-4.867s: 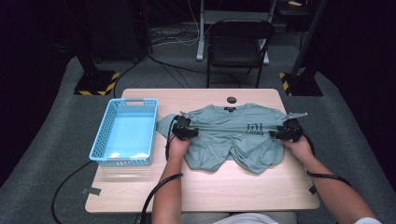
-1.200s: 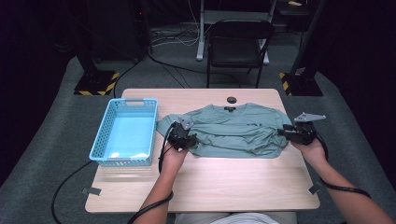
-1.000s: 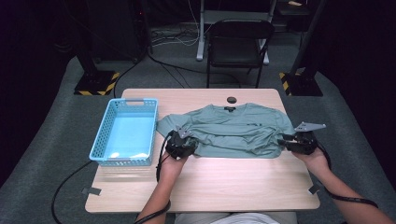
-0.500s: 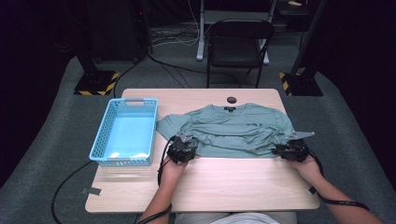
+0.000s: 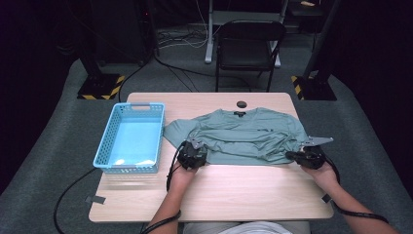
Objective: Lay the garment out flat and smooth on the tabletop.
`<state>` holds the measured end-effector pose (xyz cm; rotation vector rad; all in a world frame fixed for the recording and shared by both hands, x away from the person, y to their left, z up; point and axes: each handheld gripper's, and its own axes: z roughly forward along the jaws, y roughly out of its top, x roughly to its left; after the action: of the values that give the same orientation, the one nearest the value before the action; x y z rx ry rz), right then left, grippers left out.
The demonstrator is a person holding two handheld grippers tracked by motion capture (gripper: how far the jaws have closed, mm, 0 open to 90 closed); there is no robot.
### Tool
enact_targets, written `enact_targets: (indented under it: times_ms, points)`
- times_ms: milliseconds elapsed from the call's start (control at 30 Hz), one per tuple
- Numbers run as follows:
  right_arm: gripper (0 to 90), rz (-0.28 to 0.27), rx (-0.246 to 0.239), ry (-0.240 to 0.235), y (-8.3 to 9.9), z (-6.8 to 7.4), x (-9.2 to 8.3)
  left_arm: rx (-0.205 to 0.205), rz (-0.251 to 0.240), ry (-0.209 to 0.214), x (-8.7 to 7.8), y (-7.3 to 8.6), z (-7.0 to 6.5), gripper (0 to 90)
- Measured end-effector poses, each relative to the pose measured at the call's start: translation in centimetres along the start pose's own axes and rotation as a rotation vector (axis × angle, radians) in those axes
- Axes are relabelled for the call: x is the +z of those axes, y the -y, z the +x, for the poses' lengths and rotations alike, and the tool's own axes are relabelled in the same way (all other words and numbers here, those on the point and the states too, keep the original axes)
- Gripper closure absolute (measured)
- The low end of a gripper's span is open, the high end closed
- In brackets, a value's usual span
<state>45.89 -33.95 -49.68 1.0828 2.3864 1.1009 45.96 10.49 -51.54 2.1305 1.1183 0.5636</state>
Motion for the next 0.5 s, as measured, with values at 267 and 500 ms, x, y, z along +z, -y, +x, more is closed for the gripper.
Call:
enact_targets:
  times_ms: [267,500]
  points:
    - [85.0,0.013,-0.003,0.006,0.3,0.0,0.1,0.024,0.001,0.019,0.1,-0.2,0.1,80.4]
    - [85.2,-0.017,0.008,0.009,0.0,-0.2,-0.7,0.036,-0.049,-0.004,-2.0,-0.8,0.2,83.5]
